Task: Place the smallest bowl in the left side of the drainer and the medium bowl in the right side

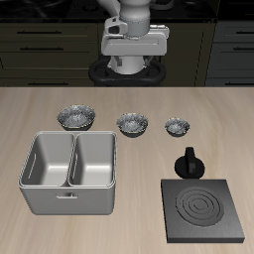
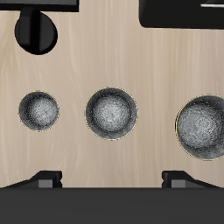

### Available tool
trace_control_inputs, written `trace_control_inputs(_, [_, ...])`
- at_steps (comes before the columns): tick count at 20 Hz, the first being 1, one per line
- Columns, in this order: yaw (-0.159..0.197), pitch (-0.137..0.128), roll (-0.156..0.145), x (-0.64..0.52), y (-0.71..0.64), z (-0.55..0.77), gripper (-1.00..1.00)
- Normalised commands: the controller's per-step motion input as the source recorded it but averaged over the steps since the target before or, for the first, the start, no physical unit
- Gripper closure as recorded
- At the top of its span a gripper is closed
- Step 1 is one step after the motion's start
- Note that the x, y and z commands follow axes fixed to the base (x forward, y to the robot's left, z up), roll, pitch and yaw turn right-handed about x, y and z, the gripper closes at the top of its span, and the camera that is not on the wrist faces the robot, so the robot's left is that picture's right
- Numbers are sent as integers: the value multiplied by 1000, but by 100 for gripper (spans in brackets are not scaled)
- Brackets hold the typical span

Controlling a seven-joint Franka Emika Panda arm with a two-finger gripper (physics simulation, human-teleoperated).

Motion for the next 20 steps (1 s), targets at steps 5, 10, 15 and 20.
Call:
trace_control_inputs(5, [8,-20,-30,-14,-18,24,-100])
trace_control_inputs(10, [6,-15,-11,68,155,24,-100])
trace_control_inputs(15, [-2,8,21,90,478,-85,-100])
trace_control_inputs(20, [7,-4,32,30,479,-73,-100])
